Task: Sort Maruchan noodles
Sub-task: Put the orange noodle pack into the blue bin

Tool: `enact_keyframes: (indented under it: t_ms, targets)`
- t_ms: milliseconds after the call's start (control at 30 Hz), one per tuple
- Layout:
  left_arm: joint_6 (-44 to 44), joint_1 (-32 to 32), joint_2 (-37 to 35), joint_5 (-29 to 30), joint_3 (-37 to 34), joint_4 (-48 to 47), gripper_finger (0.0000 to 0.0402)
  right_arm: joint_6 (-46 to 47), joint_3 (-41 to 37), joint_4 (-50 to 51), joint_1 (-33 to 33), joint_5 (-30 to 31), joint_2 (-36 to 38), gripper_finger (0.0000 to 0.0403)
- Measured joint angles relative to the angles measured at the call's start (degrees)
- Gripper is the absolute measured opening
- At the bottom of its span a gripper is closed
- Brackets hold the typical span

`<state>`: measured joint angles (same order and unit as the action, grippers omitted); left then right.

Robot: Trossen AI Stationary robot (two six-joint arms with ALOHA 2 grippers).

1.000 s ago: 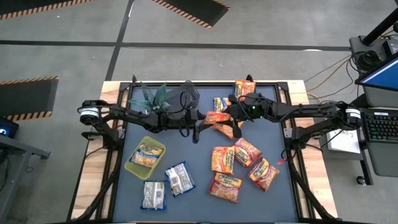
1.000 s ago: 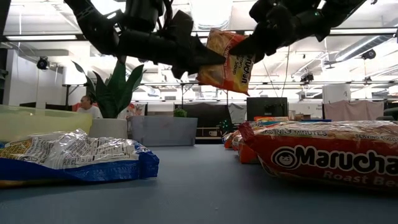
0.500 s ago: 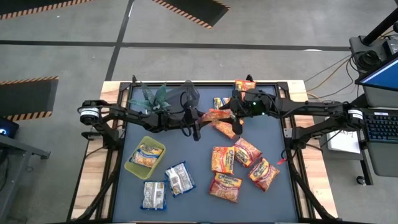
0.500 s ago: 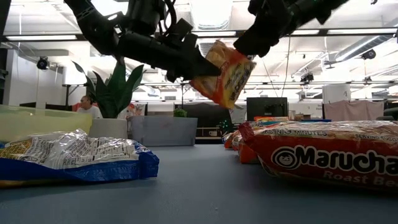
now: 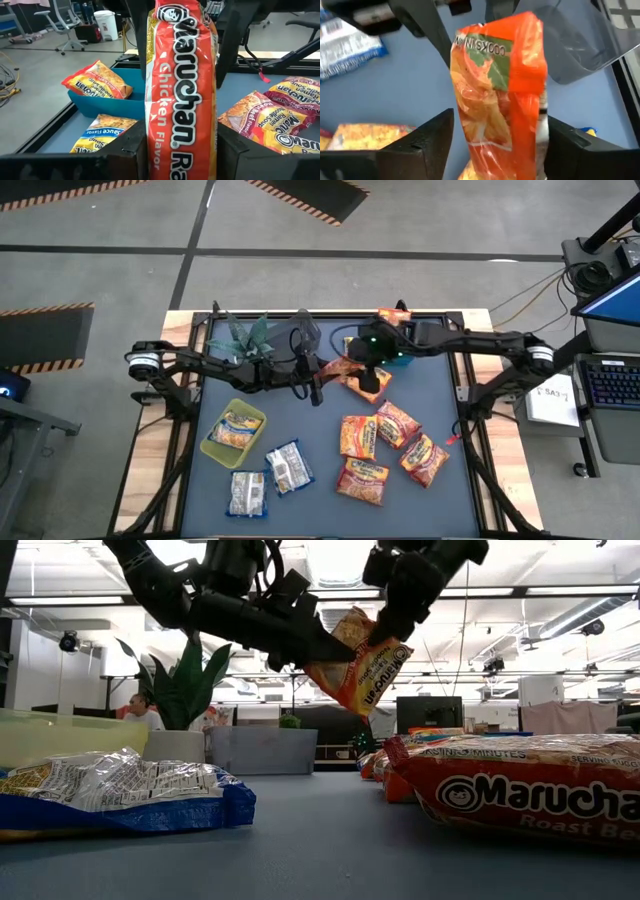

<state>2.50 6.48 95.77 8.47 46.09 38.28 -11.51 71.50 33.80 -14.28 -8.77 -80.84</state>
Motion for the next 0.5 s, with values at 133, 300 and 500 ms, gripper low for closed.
enact_keyframes:
  t_ms: [133,300,500]
  targets:
    - [0.0,0.0,0.0,0.0,0.0,-0.1,0.0124,-1.5,3.6,3.3,0.0,0.0,-2.1,0.0176]
    - [-0.4,0.0,0.0,0.0,0.0,-0.1,0.0136,-2.9,6.5,6.9,0.0,-0.2,-3.5,0.0092]
    - [-0.9,-0.1,0.0,0.0,0.0,-0.2,0.019,-3.5,7.2,7.9,0.0,-0.1,-3.6,0.0051]
